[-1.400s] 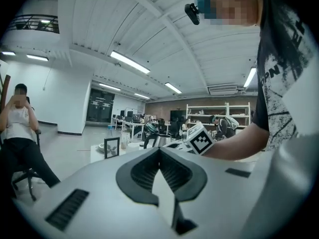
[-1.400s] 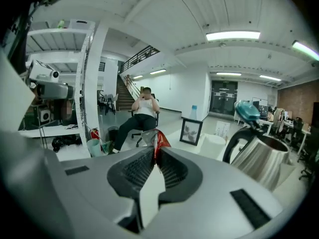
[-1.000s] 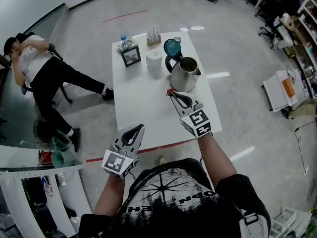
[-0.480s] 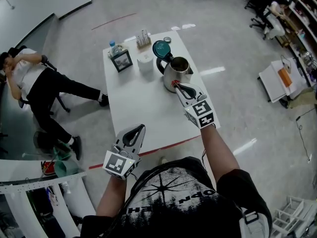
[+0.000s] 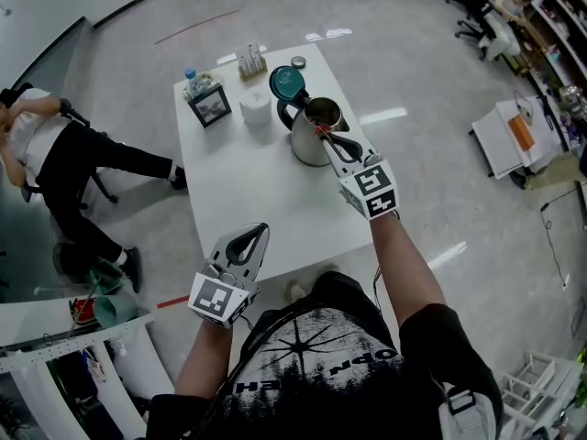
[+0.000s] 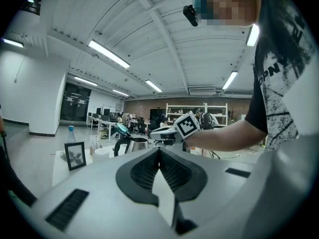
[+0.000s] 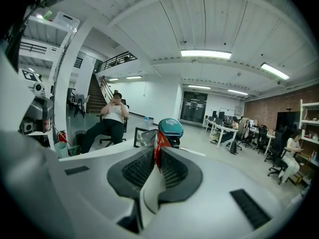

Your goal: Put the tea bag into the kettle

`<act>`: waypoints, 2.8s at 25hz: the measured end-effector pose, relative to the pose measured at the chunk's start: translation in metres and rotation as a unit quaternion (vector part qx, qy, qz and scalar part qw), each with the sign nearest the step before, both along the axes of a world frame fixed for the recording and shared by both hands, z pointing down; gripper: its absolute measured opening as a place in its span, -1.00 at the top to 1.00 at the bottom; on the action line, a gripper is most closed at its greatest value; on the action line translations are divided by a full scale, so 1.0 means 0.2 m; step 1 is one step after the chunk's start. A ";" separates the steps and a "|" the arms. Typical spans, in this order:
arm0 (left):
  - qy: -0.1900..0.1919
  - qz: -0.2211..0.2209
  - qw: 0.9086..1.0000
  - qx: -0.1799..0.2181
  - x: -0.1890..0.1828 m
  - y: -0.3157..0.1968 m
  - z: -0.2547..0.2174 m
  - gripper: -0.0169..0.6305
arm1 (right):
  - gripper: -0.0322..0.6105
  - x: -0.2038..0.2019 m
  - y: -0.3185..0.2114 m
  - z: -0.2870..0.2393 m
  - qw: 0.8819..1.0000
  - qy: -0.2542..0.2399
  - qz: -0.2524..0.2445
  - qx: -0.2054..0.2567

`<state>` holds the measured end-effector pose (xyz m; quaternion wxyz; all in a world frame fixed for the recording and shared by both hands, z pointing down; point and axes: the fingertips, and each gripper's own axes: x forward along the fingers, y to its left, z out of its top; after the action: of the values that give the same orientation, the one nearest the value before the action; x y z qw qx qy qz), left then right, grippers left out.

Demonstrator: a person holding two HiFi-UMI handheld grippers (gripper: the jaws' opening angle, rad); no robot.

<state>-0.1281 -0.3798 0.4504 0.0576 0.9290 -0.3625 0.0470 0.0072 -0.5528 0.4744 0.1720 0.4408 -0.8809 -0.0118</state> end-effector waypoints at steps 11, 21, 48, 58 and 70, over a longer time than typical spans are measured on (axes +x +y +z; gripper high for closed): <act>0.006 -0.018 0.999 -0.033 0.20 -0.22 0.00 0.92 | 0.78 0.10 -0.24 0.00 0.999 0.034 -0.036 -0.011; 0.030 -0.030 0.998 -0.047 0.37 -0.36 0.04 0.92 | 0.77 0.09 -0.36 0.06 0.993 0.063 -0.096 -0.023; 0.036 -0.050 0.997 -0.049 0.47 -0.40 0.11 0.92 | 0.51 0.10 -0.42 0.16 0.985 0.105 -0.138 -0.020; 0.036 -0.048 0.997 -0.041 0.46 -0.38 0.10 0.92 | 0.49 0.11 -0.42 0.17 0.985 0.120 -0.125 -0.013; 0.022 -0.046 0.999 -0.018 0.35 -0.27 0.01 0.92 | 0.53 0.15 -0.30 -0.03 0.993 0.082 -0.071 0.043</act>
<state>-0.0586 -0.4329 0.4529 0.0845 0.9108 -0.4030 0.0304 0.0369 -0.6127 0.4683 0.2233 0.3813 -0.8917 -0.0979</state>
